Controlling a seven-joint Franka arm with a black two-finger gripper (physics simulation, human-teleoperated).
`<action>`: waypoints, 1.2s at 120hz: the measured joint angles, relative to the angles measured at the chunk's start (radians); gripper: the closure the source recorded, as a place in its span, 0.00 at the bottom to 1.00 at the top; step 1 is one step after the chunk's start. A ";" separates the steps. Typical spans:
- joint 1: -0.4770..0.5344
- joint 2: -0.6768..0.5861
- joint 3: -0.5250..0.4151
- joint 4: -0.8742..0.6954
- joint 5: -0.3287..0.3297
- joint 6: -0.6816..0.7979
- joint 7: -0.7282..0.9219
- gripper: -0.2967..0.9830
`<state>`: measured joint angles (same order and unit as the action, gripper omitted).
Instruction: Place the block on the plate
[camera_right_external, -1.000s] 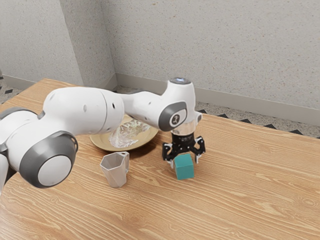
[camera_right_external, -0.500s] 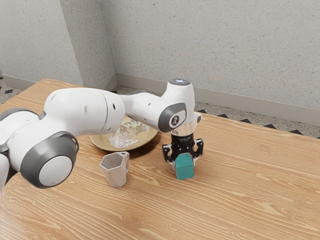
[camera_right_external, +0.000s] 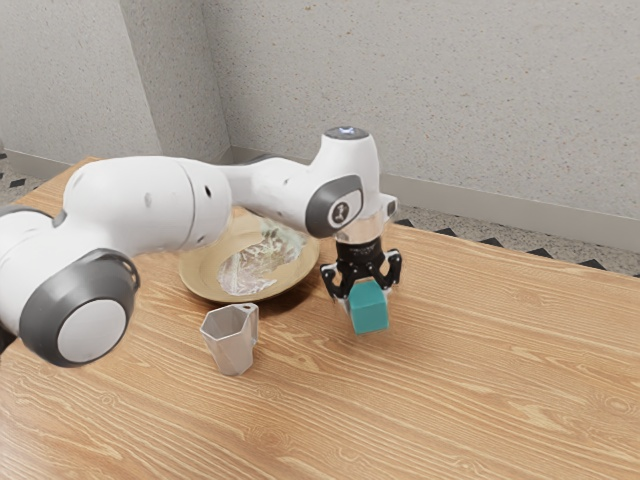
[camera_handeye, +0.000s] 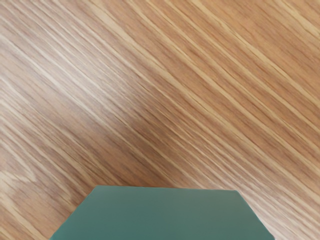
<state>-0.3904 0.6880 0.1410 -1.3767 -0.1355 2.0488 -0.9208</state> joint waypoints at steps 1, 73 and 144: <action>0.002 -0.002 0.000 0.000 0.000 0.000 0.000 0.47; 0.255 -0.067 -0.030 0.083 0.048 -0.009 0.005 0.47; 0.432 0.010 -0.046 0.091 0.076 0.078 0.005 0.47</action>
<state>0.0415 0.6984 0.0951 -1.2854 -0.0599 2.1266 -0.9161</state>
